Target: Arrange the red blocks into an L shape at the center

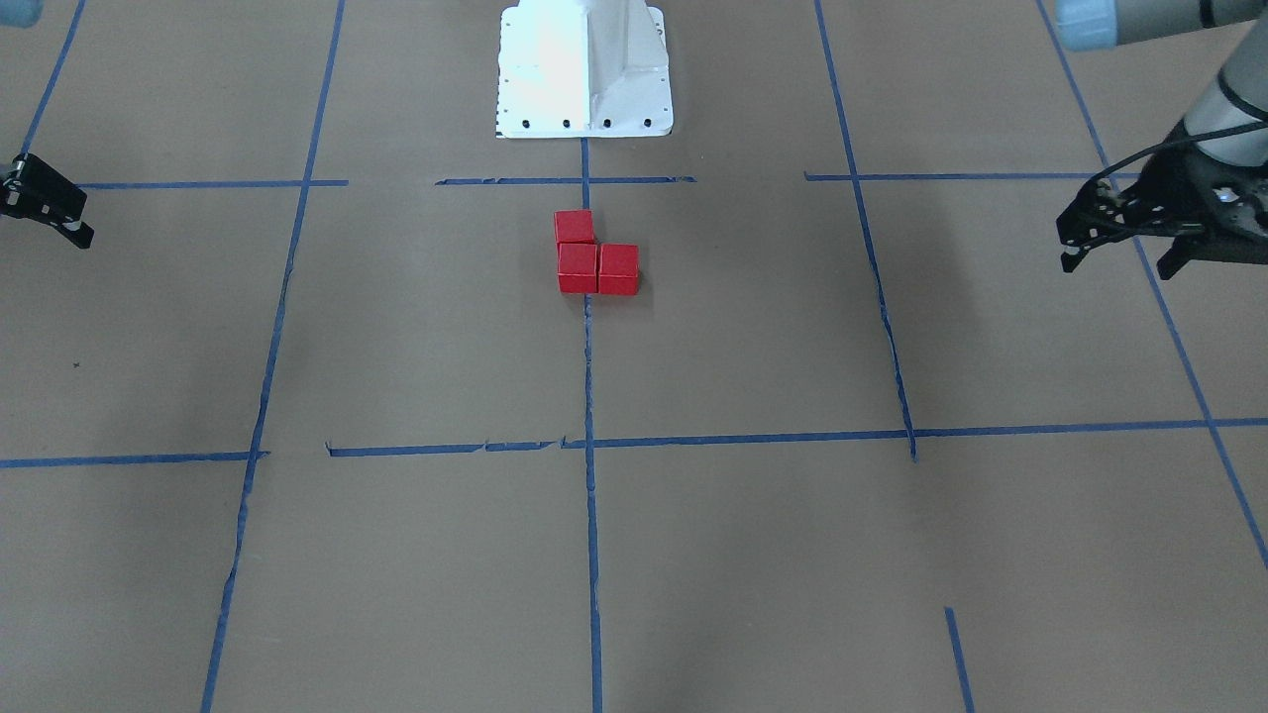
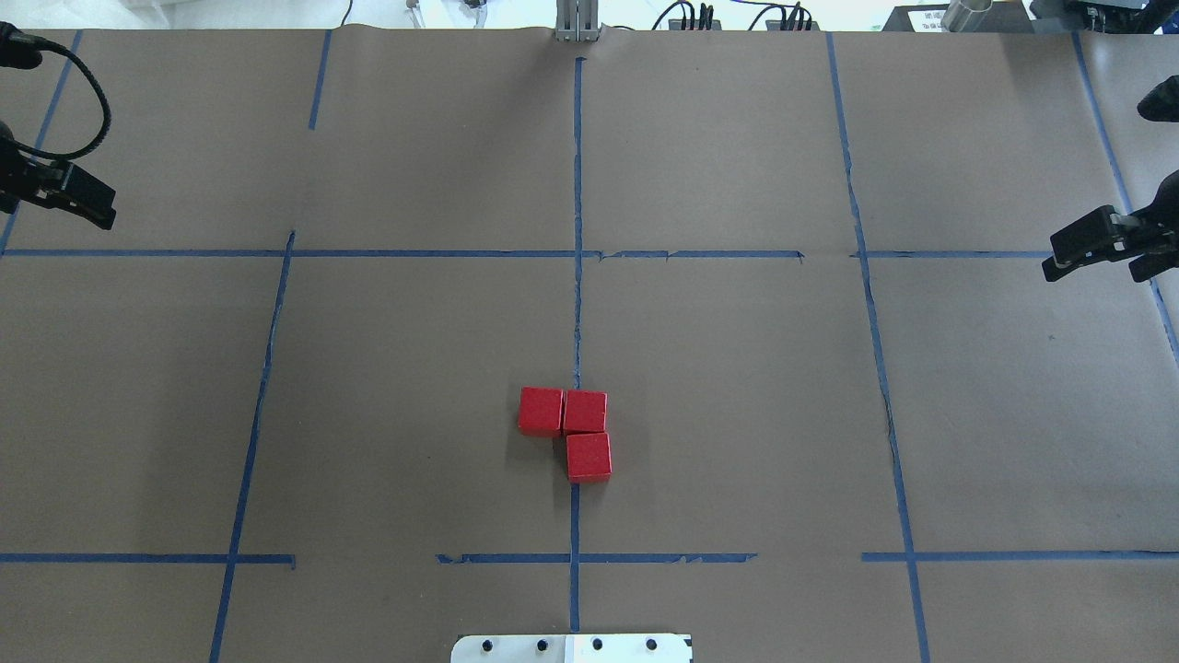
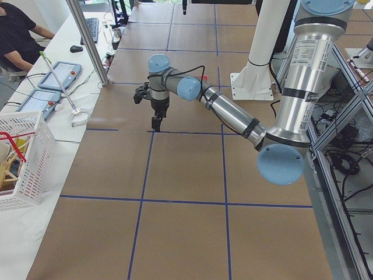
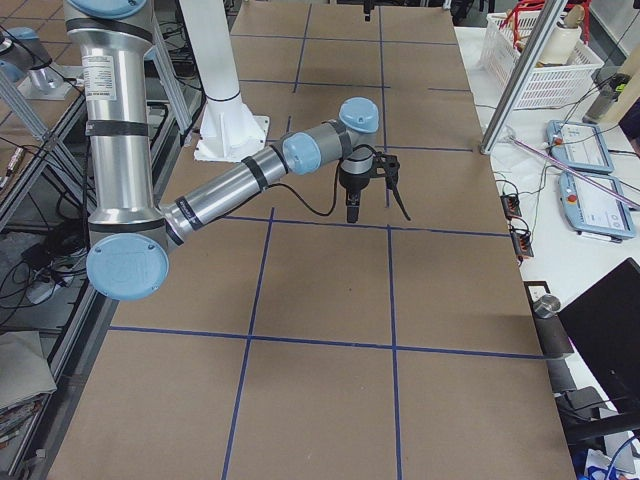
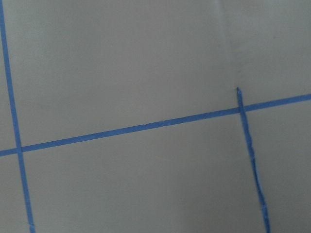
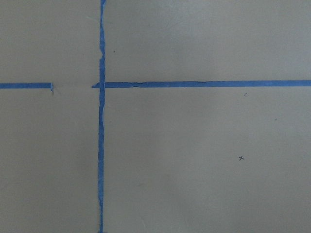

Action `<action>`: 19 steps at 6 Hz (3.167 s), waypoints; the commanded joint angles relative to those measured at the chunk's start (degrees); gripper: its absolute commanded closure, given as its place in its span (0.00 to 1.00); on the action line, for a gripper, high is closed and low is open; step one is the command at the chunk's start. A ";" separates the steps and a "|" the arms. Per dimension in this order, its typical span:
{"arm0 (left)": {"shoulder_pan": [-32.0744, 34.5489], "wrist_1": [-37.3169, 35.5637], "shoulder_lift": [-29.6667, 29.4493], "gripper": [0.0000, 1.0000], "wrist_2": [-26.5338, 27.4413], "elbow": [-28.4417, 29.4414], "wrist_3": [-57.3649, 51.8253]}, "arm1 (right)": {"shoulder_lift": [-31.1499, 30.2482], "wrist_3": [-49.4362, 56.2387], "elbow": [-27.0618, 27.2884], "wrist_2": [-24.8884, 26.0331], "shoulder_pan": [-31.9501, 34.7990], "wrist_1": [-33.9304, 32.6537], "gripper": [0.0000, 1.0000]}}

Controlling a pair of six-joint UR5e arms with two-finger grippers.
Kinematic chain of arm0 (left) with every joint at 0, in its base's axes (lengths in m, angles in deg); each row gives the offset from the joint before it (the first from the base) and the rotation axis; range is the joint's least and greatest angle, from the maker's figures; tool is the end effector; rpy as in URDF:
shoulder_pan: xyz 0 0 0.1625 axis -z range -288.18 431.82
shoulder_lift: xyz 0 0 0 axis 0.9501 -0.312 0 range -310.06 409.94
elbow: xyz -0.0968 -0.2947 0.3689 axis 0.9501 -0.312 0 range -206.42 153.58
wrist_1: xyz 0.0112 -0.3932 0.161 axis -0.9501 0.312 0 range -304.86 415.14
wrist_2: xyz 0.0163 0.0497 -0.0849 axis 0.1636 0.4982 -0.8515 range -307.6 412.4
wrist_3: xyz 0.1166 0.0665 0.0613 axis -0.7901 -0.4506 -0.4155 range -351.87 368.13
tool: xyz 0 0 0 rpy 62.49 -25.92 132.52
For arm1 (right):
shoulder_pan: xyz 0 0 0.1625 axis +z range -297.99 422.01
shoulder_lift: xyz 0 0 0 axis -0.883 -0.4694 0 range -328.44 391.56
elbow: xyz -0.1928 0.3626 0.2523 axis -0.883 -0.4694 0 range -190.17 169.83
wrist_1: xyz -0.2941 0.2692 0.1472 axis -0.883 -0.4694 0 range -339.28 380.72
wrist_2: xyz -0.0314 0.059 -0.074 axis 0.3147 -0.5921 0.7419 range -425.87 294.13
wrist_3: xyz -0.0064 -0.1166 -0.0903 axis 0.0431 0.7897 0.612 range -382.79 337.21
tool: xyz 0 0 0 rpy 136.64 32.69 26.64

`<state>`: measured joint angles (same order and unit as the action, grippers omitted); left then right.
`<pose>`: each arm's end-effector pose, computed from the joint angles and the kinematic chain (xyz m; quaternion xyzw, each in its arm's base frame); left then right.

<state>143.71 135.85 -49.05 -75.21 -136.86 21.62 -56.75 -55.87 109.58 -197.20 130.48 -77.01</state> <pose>0.1332 -0.5464 0.5157 0.0728 0.3504 0.0939 0.9290 -0.1480 -0.4730 0.4951 0.0124 -0.3951 0.0200 0.9183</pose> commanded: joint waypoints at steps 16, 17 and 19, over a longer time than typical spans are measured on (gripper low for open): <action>10.82 2.53 4.94 0.00 -8.70 11.91 -14.19 | -12.85 26.41 -6.28 -4.90 17.12 0.25 0.00; 11.08 2.18 4.95 0.00 -8.88 11.47 -13.58 | -13.90 27.02 -6.28 -4.90 17.13 0.34 0.00; 14.40 -4.28 4.24 0.00 -9.23 12.94 -14.53 | -15.30 28.95 -5.32 -4.90 17.91 0.34 0.00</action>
<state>156.54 135.19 -44.57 -84.05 -125.07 7.81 -71.02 -27.83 103.71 -202.07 147.83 -76.67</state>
